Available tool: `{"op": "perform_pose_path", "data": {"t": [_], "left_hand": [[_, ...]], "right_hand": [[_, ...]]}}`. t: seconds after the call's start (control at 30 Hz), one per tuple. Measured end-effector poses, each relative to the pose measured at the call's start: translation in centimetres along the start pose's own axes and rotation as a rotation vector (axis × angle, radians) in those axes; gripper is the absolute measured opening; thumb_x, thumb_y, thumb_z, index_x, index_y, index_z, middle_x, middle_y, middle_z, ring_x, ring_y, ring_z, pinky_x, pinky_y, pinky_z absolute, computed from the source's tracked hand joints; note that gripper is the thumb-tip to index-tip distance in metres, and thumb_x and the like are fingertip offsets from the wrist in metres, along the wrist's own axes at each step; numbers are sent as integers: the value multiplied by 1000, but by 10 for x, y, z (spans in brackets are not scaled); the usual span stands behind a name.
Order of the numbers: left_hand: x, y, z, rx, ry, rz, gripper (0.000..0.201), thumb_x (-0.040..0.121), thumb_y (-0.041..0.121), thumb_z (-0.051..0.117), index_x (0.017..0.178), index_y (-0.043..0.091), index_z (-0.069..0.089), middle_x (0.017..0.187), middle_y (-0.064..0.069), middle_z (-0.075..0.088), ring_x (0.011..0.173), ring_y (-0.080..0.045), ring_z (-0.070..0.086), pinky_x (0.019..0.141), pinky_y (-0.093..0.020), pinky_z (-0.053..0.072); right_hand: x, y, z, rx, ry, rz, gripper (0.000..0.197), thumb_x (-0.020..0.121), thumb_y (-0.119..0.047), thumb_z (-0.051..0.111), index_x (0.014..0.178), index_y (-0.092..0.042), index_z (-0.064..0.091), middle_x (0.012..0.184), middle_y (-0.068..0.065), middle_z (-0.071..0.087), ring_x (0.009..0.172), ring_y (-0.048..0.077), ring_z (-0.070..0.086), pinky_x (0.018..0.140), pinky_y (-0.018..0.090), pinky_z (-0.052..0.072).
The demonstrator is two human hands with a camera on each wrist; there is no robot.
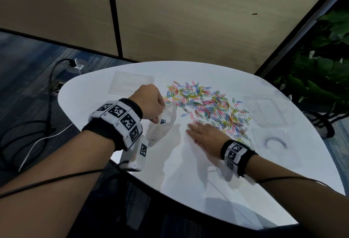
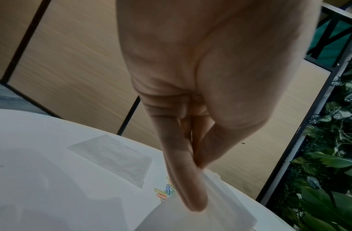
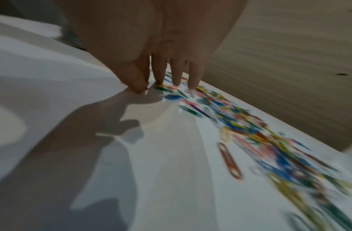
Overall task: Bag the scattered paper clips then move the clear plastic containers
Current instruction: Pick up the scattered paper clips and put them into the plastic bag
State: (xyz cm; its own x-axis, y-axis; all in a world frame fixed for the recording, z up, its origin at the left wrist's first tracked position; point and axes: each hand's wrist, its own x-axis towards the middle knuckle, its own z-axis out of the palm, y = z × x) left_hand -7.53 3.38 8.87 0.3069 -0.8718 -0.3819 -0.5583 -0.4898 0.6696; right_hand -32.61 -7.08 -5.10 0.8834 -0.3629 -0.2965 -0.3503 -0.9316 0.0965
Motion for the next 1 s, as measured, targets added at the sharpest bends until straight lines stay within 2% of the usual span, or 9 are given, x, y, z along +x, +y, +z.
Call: {"op": "perform_pose_path", "data": {"t": [0.13,0.23,0.37,0.47,0.63,0.73,0.8,0.87,1.0], "left_hand": [[-1,5,4,1,-19,-7,28,90,-4,48,97,9,72,78,-12,76,68,-26,78,79,-38,64],[-2,7,6,20,-41,-7,27,90,-3,48,94,8,72,71,-6,71,67,-27,77,78,-40,64],[-2,8,7,32,-41,-17,28,90,-4,48,94,8,73,69,-4,69,64,-26,76,76,-40,65],[-3,8,8,32,-48,-15,25,91,-3,50,93,8,72,69,-6,70,66,-27,77,76,-40,65],[-4,10,9,44,-56,-13,26,92,-2,49,94,9,72,69,-4,70,68,-28,77,78,-38,64],[-5,12,10,36,-64,-17,27,91,-3,48,96,8,73,72,-6,72,69,-28,77,79,-38,64],[-5,13,10,25,-72,-17,28,91,-3,48,98,8,73,78,-12,76,70,-28,77,79,-38,64],[-5,14,11,10,-78,-18,28,92,-3,48,99,8,72,83,-15,77,70,-28,77,80,-38,64],[-7,18,13,-6,-99,-17,29,92,-3,46,101,8,71,83,-18,77,69,-28,77,79,-36,64]], "right_hand": [[-3,41,-6,-30,-24,243,54,100,-25,44,151,-24,25,163,5,13,148,36,15,118,52,25],[5,53,-14,60,-72,379,47,103,-27,35,150,-25,31,162,5,17,145,40,23,111,52,36],[23,54,-23,192,48,394,33,97,-12,45,127,-13,60,132,10,57,110,33,60,91,41,53],[32,53,-26,208,54,466,20,89,-2,53,95,-9,71,99,10,66,90,30,64,78,35,55],[30,61,-38,472,23,748,15,85,-17,68,94,-14,79,96,4,76,90,21,70,85,29,56],[22,69,-47,915,-38,919,33,83,-20,73,112,-5,71,111,12,72,91,22,68,82,26,56],[18,64,-62,1538,150,1021,22,81,-3,73,100,8,70,109,21,70,79,22,70,75,23,59],[16,54,-83,1920,254,946,15,84,3,68,98,8,68,109,23,70,75,20,73,68,22,60],[16,21,-129,2146,141,672,13,90,1,62,101,4,67,92,10,74,81,13,74,69,16,57]]}}
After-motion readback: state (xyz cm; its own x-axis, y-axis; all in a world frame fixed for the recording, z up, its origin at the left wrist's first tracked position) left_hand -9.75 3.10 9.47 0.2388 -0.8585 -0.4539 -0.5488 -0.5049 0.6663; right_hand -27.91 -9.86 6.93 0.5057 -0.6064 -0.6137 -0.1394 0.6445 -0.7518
